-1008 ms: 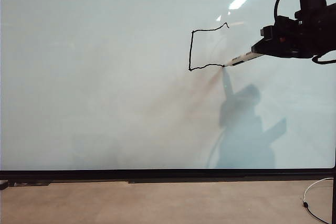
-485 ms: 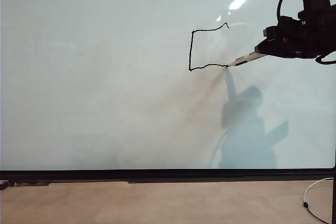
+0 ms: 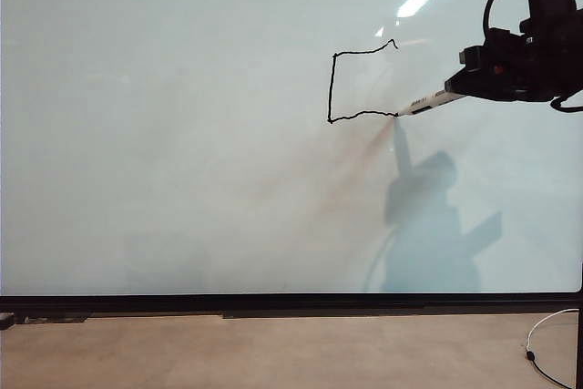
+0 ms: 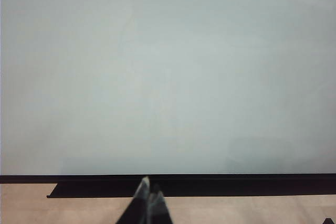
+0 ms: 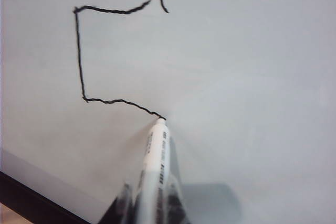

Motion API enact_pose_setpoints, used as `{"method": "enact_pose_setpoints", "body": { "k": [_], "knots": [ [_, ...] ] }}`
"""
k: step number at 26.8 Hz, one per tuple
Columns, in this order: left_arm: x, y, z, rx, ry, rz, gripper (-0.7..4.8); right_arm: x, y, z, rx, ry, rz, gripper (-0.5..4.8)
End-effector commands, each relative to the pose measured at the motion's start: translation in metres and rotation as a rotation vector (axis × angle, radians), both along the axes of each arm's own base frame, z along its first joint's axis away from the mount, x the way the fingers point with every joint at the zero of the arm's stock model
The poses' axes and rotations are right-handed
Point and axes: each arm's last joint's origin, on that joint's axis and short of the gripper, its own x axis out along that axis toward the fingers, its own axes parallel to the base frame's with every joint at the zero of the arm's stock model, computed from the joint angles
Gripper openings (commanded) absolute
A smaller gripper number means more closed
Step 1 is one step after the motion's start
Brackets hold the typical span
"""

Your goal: Pick up the pen on the shelf to the right of the whiteboard and draw a rectangle.

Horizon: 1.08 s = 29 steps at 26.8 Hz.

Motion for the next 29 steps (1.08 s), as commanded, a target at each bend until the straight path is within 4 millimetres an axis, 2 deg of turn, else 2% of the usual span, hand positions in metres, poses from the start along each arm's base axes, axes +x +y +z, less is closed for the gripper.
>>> {"method": "enact_pose_setpoints", "body": {
  "k": [1,12,21,29],
  "knots": [
    [0.0,0.0,0.002,0.005,-0.009,0.0,-0.04,-0.016,0.009,0.011,-0.019,-0.054,0.006,-0.06],
    [0.0,0.0,0.001,0.005,-0.008,0.0,-0.04,-0.037,0.008,0.022,-0.221,-0.036,-0.07,-0.06],
    [0.0,0.0,0.002,0.005,-0.009,0.0,-0.04,-0.032,0.01,0.036,-0.46,-0.053,-0.042,-0.06],
    [0.0,0.0,0.002,0.005,-0.009,0.0,-0.04,-0.025,0.012,0.039,-0.541,-0.083,-0.03,-0.06]
  ]
}}
